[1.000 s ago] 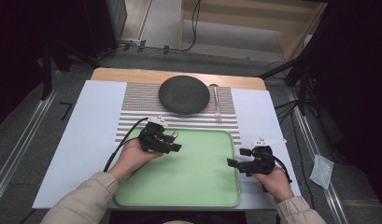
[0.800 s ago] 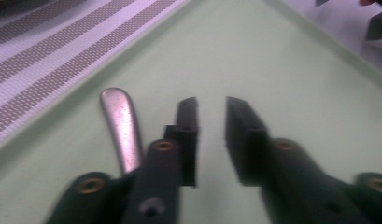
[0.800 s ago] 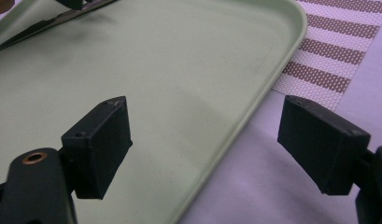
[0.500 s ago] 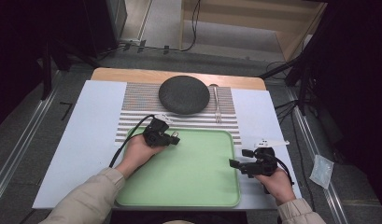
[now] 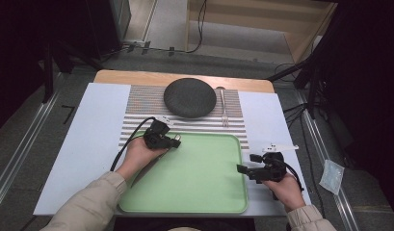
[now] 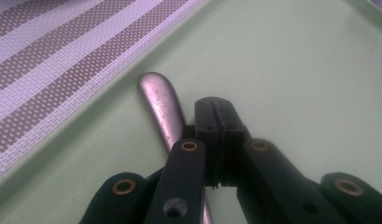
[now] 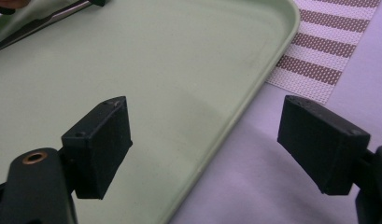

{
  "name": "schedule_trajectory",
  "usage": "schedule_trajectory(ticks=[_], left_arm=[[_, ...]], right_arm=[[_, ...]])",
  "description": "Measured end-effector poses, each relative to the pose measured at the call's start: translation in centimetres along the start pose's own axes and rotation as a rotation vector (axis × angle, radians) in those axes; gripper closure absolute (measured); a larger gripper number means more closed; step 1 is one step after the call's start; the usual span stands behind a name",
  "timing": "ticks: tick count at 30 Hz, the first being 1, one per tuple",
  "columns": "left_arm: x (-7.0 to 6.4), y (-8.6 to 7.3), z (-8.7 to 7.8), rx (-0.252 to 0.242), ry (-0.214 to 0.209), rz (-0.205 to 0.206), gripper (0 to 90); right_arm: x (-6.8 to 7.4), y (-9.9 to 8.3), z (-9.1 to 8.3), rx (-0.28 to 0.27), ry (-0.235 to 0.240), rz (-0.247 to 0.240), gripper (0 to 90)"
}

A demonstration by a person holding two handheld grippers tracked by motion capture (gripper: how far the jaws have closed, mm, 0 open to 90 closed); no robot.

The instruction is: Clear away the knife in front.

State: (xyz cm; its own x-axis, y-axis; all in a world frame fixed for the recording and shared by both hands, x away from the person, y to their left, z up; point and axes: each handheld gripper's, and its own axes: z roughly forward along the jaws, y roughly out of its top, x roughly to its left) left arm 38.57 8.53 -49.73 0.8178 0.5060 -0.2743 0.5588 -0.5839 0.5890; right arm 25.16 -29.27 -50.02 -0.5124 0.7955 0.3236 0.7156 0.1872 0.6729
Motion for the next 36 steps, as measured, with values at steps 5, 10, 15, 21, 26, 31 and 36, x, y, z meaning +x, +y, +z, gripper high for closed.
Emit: schedule_trajectory(ticks=[5,10,15,21,26,31,36], left_arm=[[0.4,-0.3,-0.4,0.002,-0.01,-0.003,90.0],[0.8,-0.5,-0.7,0.006,-0.018,-0.006,90.0],[1.2,-0.7,-1.1,0.015,-0.014,-0.01,90.0],[1.7,-1.1,-1.7,0.02,-0.011,-0.022,90.0],[2.0,-1.3,-2.1,0.026,-0.012,-0.028,90.0],[2.4,-1.6,-2.5,0.029,-0.011,-0.036,90.0],[2.8,-2.0,-3.1,0.032,-0.003,-0.049,90.0]], right_arm=[[0.0,0.0,0.0,-0.002,0.0,-0.001,15.4],[0.0,0.0,0.0,-0.004,0.004,-0.005,15.4],[0.0,0.0,0.0,-0.005,0.003,-0.006,15.4],[0.0,0.1,0.1,-0.007,0.004,-0.009,15.5],[0.0,0.1,0.1,-0.009,0.004,-0.009,15.5],[0.0,0.2,0.1,-0.004,0.003,-0.008,15.5],[0.0,0.2,0.1,-0.003,0.005,-0.009,15.5]])
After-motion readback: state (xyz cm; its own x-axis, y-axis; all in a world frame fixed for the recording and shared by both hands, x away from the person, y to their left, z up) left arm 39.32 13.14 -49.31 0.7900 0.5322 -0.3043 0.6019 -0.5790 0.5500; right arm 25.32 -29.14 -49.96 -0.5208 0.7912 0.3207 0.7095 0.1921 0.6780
